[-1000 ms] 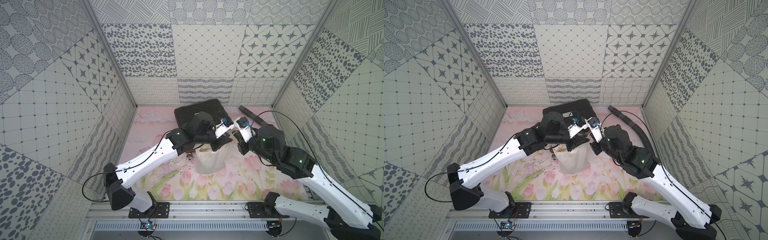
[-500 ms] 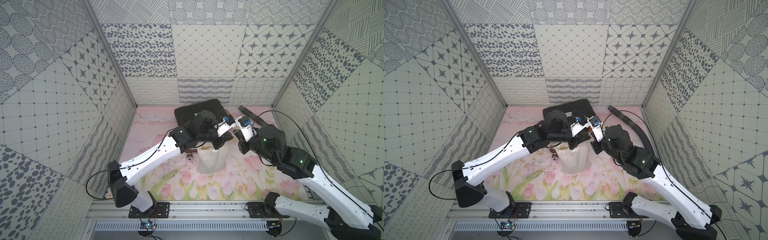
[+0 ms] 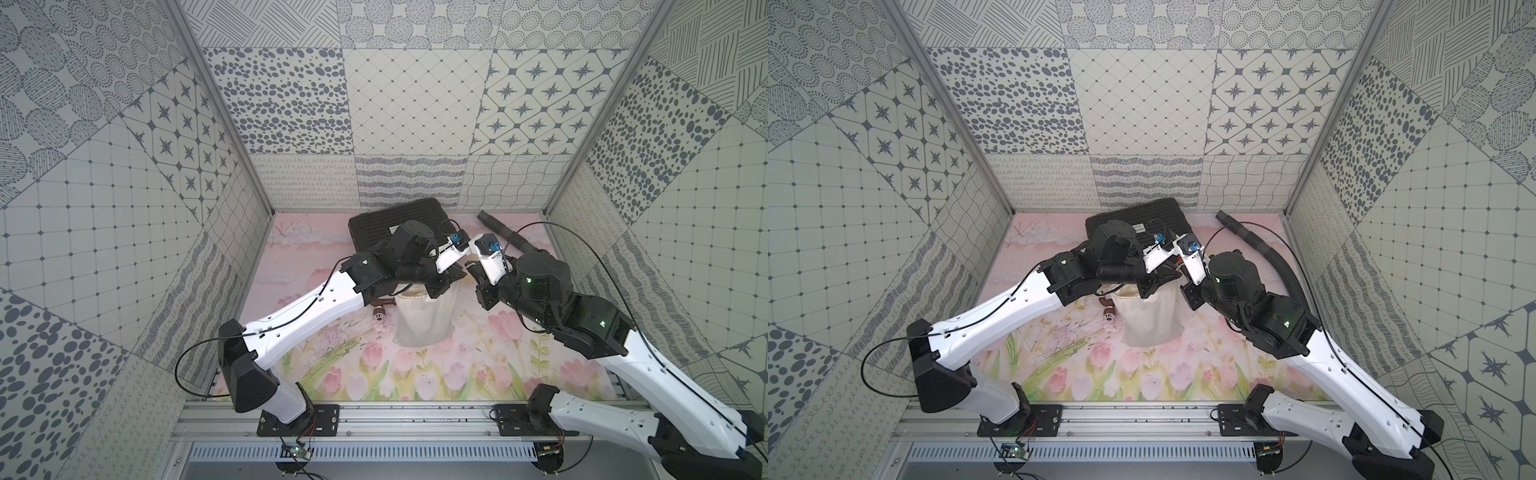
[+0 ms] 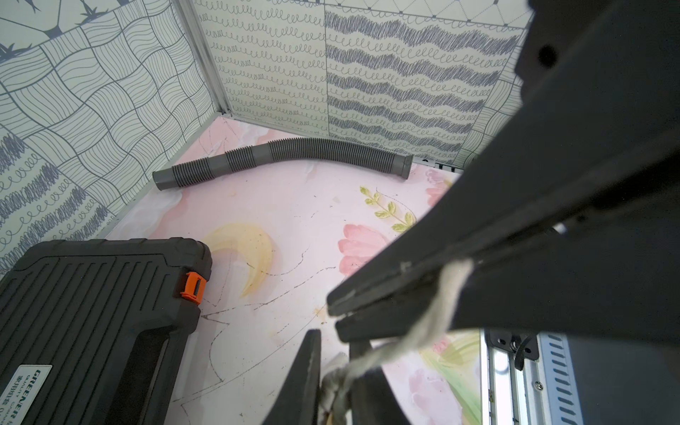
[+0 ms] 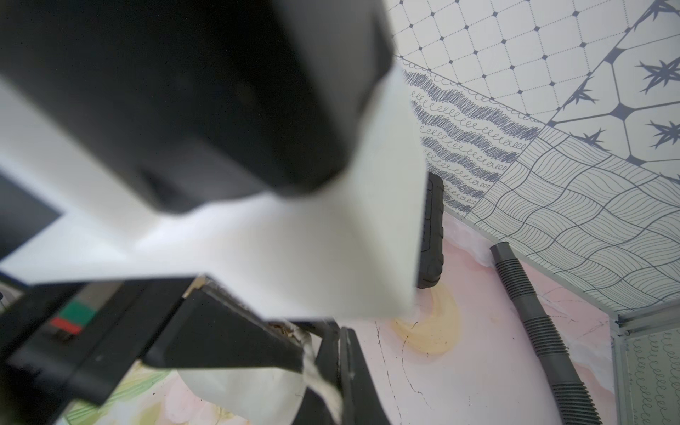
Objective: Close the soil bag
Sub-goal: Frap the soil bag at the center of the board.
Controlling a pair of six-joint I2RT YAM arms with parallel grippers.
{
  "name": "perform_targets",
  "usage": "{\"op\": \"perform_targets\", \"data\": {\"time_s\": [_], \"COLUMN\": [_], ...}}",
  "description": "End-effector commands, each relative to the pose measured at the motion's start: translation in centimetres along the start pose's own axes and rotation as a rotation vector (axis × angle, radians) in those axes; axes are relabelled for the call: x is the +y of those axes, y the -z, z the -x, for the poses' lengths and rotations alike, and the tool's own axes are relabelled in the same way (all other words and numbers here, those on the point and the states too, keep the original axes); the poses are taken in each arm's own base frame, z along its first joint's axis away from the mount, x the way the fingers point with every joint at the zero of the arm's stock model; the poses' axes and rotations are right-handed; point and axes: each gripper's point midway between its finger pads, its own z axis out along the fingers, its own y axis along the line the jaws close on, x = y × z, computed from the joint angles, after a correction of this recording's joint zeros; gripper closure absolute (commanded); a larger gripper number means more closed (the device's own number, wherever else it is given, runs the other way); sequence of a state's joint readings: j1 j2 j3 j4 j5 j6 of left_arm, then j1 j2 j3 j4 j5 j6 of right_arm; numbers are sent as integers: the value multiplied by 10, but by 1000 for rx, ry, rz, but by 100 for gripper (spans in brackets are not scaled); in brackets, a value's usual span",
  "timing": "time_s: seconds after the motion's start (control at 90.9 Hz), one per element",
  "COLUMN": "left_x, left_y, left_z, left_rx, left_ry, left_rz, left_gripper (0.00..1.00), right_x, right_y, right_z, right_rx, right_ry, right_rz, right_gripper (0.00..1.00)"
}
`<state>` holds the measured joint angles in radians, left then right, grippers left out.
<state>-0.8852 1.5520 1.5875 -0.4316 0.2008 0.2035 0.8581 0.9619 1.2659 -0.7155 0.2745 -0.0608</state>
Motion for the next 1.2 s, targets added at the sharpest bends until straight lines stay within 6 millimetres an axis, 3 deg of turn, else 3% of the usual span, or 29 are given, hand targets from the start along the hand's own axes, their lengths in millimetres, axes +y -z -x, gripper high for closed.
{"op": "perform_targets", "data": {"time_s": [0.0,1.188], "left_x": [-2,3], "left_y": [-3,-7], "left_z": [-2,-15], "left_rx": [10,50], "left_ry": [-56,-38], "left_rz": [14,46], "left_gripper": [82,81], "right_x": [-3,-20], "right_y": [9,43], "right_z": [21,47], "right_rx": [-75,-185], "right_ry": [-20,-69], "right_rz": [-5,-42], "right_gripper": [100,100]}}
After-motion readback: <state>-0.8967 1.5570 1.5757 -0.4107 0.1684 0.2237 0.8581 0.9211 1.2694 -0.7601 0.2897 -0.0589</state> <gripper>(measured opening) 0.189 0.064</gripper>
